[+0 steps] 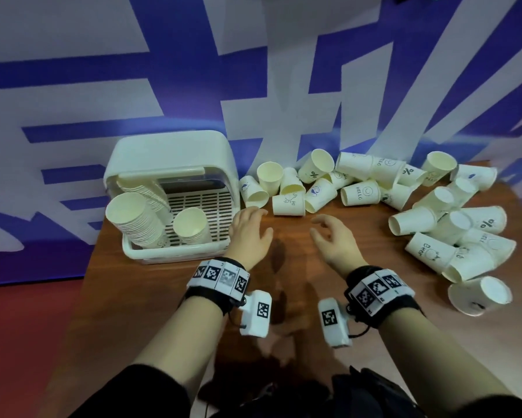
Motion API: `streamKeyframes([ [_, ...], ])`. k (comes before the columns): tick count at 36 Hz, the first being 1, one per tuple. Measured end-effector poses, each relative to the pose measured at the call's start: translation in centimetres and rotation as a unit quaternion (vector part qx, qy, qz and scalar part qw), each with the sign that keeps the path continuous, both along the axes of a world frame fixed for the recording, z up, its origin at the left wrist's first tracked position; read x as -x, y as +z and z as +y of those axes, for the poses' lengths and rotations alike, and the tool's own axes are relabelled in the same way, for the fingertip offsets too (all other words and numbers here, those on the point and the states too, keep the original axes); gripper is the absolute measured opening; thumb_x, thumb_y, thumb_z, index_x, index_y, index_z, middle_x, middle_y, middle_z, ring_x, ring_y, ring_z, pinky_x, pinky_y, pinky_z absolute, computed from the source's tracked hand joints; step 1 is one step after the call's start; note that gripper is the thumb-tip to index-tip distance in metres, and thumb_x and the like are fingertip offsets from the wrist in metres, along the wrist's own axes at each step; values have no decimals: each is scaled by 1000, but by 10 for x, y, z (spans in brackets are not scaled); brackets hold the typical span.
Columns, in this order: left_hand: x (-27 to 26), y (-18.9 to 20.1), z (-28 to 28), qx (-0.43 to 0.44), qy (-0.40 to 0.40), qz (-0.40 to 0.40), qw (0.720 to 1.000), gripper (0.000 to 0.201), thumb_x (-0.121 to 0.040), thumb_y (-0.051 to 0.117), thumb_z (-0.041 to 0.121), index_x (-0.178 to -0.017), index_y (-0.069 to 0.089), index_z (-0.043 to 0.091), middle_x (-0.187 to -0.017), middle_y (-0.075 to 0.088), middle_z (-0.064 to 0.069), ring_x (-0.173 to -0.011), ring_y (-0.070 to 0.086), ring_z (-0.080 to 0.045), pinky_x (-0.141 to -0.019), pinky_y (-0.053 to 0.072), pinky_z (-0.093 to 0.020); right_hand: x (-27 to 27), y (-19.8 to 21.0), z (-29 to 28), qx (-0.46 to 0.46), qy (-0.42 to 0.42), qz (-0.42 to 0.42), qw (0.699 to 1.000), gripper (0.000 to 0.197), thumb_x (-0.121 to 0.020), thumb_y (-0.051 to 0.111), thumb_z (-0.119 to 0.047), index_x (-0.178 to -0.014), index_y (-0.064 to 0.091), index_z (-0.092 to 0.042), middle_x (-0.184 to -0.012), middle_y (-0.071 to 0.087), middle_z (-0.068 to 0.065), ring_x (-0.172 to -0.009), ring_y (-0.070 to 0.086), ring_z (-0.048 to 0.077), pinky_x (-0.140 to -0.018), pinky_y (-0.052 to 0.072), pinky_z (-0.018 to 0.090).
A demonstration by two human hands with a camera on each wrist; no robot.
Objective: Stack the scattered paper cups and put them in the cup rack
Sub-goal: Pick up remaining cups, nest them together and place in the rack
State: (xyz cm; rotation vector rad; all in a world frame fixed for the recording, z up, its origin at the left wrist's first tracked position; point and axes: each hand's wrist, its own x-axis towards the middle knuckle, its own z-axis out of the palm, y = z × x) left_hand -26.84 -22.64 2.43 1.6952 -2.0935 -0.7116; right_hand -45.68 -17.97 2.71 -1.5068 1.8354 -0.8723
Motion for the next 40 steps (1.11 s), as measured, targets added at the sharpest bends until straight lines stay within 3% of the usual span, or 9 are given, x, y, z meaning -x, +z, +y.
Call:
streamKeyframes([
  [7,39,-10,-12,-38,-5,-51,998,50,-94,48,29,-142,38,18,-152,28,-3,-142,17,-22,-117,16,-44,41,1,-10,-40,-3,3,999,34,-94,54,-20,-126,56,-9,-125,57,7,-117,51,21,-93,35,22],
  [22,85,-37,-51,-59,29,-38,997,58,-91,54,24,-144,32,18,-152,29,-1,-141,21,-20,-113,17,-41,97,-31,-71,-87,-51,-70,992,36,-92,57,-22,-127,53,-16,-117,57,4,-109,50,14,-94,40,29],
  [29,96,-52,-71,-52,23,-57,997,68,-92,55,23,-150,20,22,-158,18,3,-147,8,-17,-117,10,-39,99,-47,-102,-122,-66,-126,982,49,-91,58,-23,-137,44,-21,-104,57,4,-102,55,17,-89,42,27],
  [33,99,-62,-81,-58,11,-90,994,70,-92,55,25,-151,17,23,-160,11,6,-148,3,-15,-118,9,-41,97,-53,-116,-137,-64,-133,980,58,-90,59,-25,-142,35,-23,-111,61,5,-103,58,19,-95,45,35],
  [37,100,-70,-87,-75,8,-101,992,72,-91,56,25,-151,17,27,-160,9,8,-147,1,-16,-117,7,-43,97,-56,-124,-164,-65,-144,974,65,-91,57,-29,-148,24,-29,-114,60,3,-102,52,12,-88,37,27],
  [40,100,-75,-86,-63,12,-115,991,73,-88,59,25,-150,20,28,-158,14,8,-145,5,-18,-115,9,-43,95,-60,-125,-164,-66,-160,971,65,-91,57,-27,-148,24,-29,-113,61,4,-102,53,13,-92,39,28],
])
